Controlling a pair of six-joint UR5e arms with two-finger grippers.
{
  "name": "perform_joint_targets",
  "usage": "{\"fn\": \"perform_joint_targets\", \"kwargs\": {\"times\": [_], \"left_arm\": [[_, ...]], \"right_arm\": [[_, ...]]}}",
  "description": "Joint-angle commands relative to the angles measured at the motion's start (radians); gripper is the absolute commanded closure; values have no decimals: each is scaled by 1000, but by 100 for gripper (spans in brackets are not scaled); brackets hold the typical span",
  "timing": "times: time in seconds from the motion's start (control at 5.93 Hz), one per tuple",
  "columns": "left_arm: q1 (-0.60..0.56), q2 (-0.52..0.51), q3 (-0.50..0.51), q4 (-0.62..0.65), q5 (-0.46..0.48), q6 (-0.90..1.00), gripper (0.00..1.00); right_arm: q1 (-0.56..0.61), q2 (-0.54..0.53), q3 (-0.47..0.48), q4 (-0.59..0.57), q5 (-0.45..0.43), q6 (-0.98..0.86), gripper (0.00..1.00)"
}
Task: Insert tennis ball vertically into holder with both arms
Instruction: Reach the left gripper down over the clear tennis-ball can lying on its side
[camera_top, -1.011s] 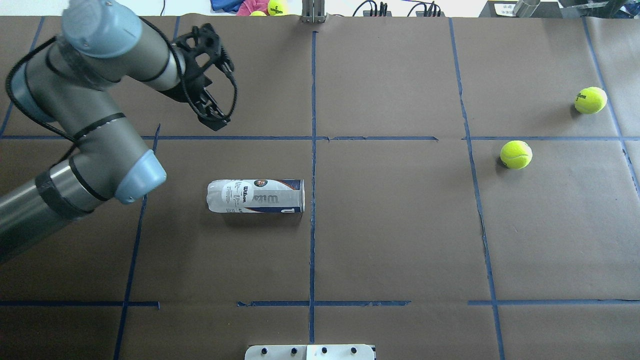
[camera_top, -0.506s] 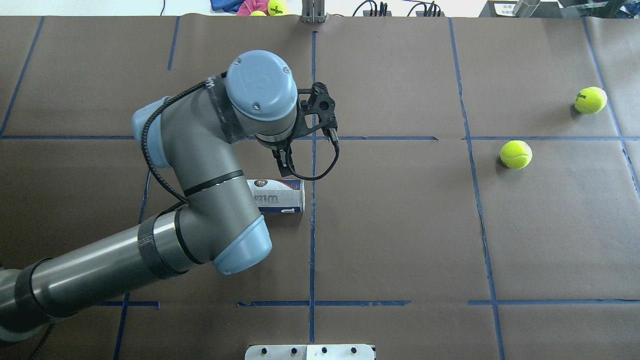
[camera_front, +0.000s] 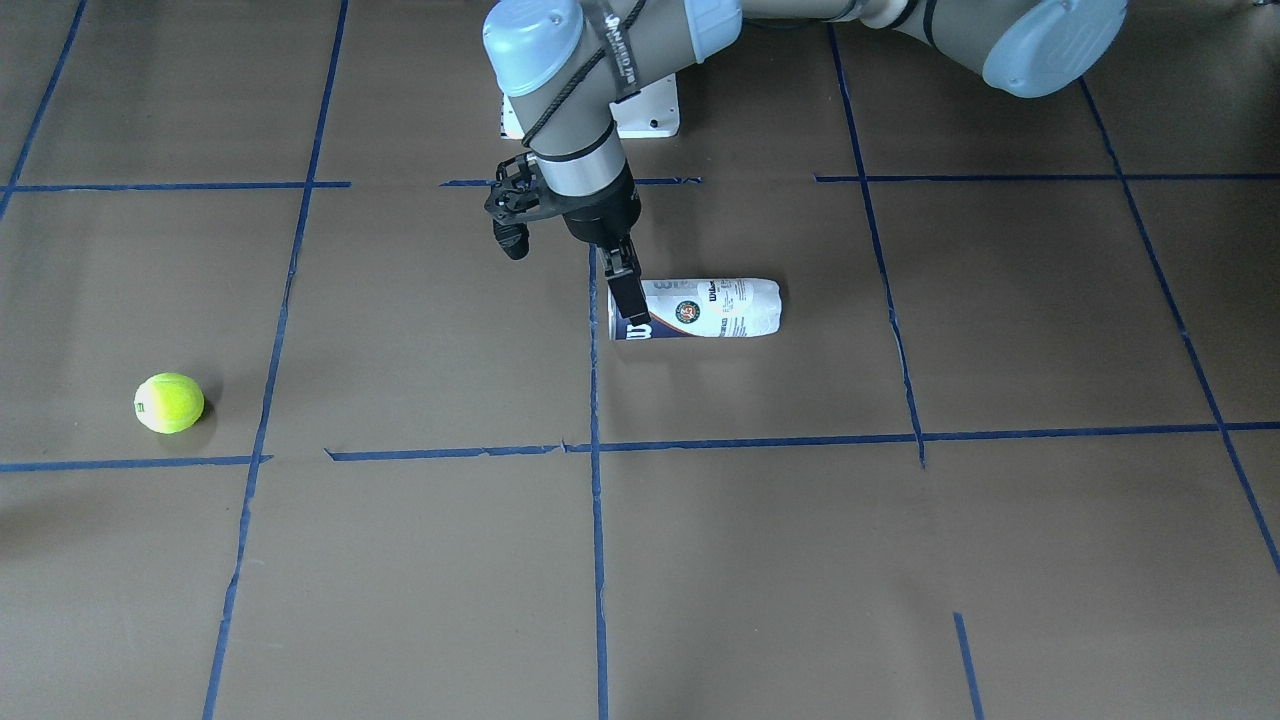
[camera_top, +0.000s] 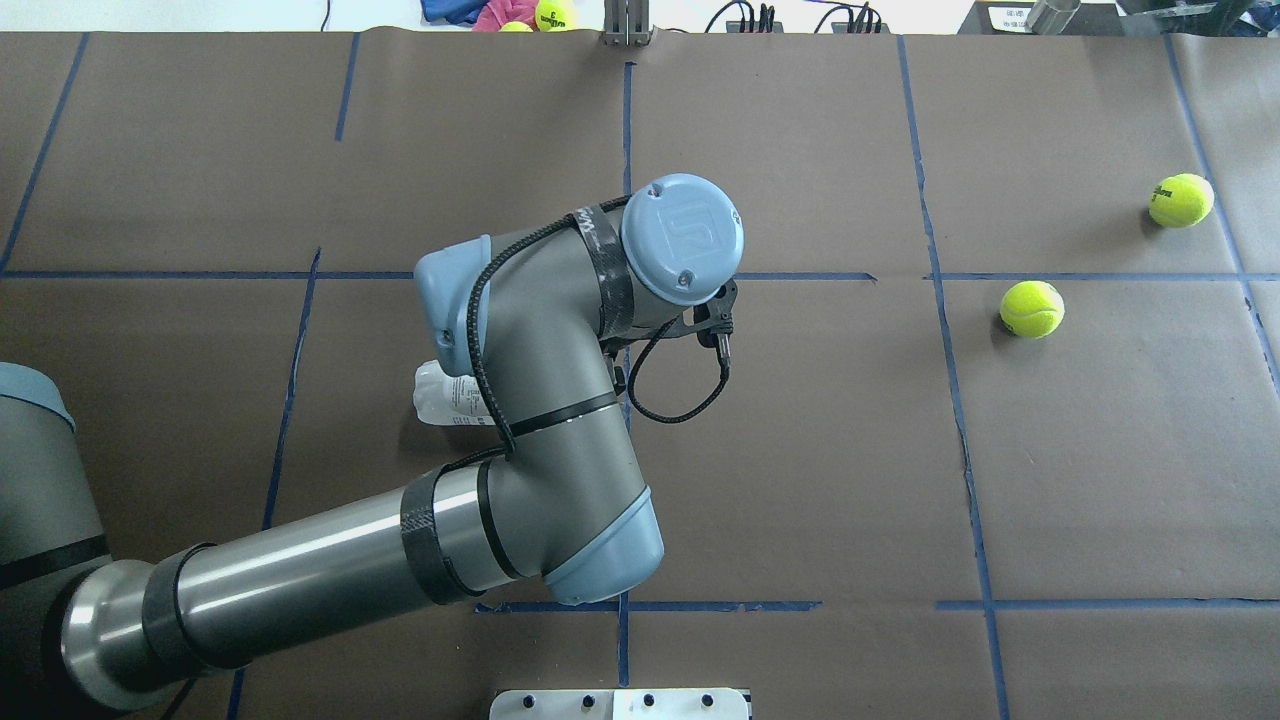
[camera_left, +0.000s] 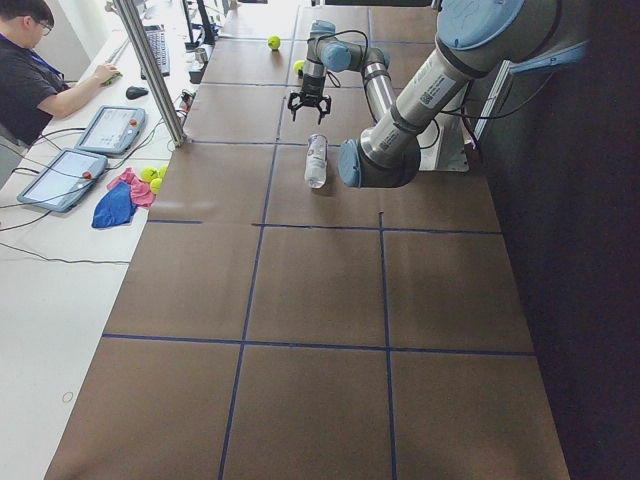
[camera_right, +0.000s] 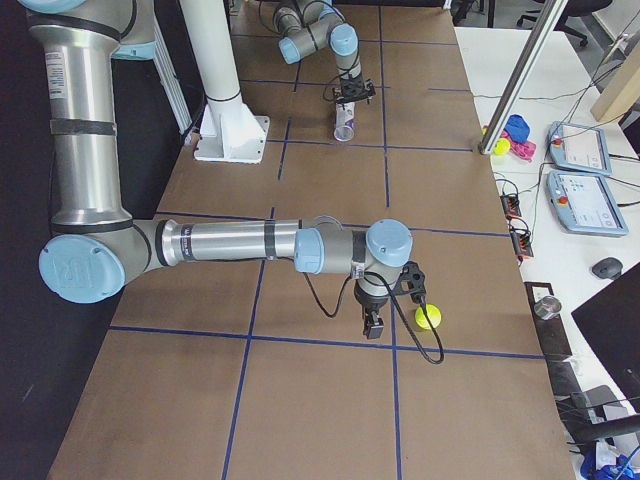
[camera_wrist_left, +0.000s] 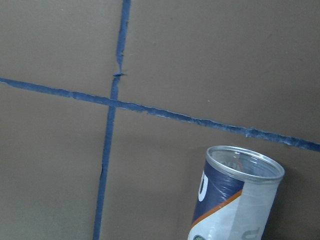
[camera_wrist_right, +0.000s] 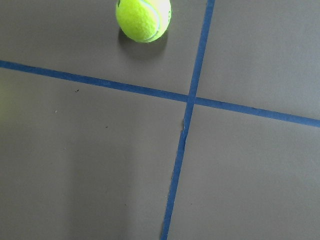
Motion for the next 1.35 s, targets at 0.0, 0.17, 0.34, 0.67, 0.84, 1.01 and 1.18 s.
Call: {"fn": "perform_joint_targets", "kwargs": {"times": [0.0, 0.17, 0.34, 0.67, 0.84, 1.01, 1.18], "left_arm": [[24, -7, 52, 8, 15, 4, 0], [36, -1, 65, 6, 14, 4, 0], [38, 6, 69, 3, 12, 5, 0], [44, 7, 106, -6, 12, 5, 0], [46, 7, 108, -8, 12, 4, 0], [52, 7, 133, -37, 12, 1, 0], [52, 7, 179, -96, 12, -4, 0]], "right_arm": [[0, 0, 0, 0, 2, 0, 0], [0, 0, 0, 0, 2, 0, 0], [0, 0, 0, 0, 0, 0, 0], [-2, 0, 0, 0, 0, 0, 0], [-2, 0, 0, 0, 0, 0, 0], [-2, 0, 0, 0, 0, 0, 0], [-2, 0, -2, 0, 0, 0, 0]]}}
